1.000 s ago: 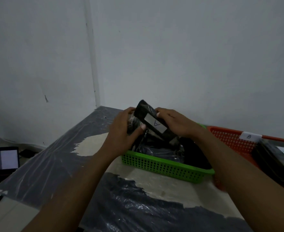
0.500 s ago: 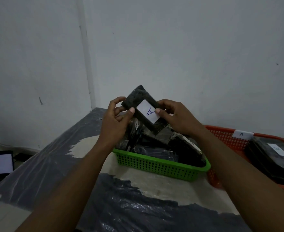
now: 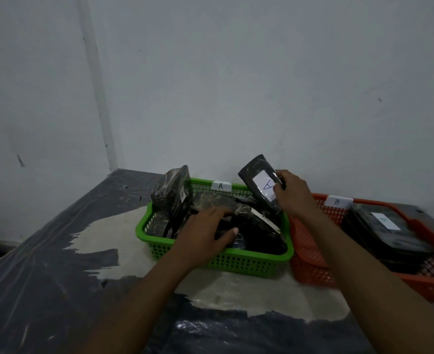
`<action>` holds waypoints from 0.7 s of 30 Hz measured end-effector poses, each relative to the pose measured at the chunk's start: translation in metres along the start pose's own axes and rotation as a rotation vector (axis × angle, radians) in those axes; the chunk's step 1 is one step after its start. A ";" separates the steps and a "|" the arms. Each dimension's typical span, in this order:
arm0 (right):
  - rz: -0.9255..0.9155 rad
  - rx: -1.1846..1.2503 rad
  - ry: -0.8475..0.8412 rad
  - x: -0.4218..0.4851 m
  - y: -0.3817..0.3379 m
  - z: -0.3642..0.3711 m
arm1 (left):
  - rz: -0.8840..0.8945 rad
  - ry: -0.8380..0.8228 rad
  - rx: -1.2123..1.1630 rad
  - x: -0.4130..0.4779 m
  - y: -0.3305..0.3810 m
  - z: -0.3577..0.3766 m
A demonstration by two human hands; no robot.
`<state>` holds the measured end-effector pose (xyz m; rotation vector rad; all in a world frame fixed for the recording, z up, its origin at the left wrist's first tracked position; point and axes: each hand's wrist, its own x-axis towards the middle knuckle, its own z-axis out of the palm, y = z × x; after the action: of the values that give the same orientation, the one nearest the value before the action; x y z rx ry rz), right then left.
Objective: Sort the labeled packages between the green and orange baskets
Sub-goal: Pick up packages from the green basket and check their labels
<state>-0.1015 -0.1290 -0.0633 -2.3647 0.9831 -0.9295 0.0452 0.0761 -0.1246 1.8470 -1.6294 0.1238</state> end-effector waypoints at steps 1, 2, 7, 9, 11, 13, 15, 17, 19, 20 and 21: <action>-0.024 0.009 0.017 0.000 -0.001 0.001 | -0.006 -0.009 0.006 0.000 -0.001 0.002; -0.049 0.016 0.033 0.001 -0.003 0.001 | -0.010 -0.017 0.007 -0.002 -0.002 0.004; -0.197 -0.078 0.020 0.016 -0.028 0.019 | -0.018 -0.042 0.043 -0.005 -0.006 0.008; -0.262 -0.170 -0.026 0.024 -0.039 0.032 | -0.023 -0.056 0.053 -0.005 -0.006 0.008; -0.304 -0.234 -0.083 0.030 -0.048 0.046 | -0.024 -0.065 0.064 -0.007 -0.006 0.008; -0.331 -0.276 -0.123 0.037 -0.054 0.060 | -0.029 -0.070 0.066 -0.009 -0.004 0.007; -0.344 -0.310 -0.140 0.044 -0.056 0.070 | -0.033 -0.071 0.072 -0.009 -0.003 0.007; -0.334 -0.347 -0.172 0.051 -0.053 0.079 | -0.038 -0.066 0.081 -0.009 -0.002 0.007; -0.311 -0.397 -0.238 0.058 -0.049 0.084 | -0.039 -0.063 0.092 -0.009 -0.002 0.007; -0.301 -0.409 -0.266 0.061 -0.047 0.086 | -0.040 -0.063 0.097 -0.009 -0.002 0.008; -0.297 -0.407 -0.281 0.063 -0.046 0.087 | -0.041 -0.062 0.103 -0.009 -0.002 0.009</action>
<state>0.0152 -0.1350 -0.0698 -2.9434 0.7792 -0.4997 0.0421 0.0788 -0.1362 1.9787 -1.6535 0.1357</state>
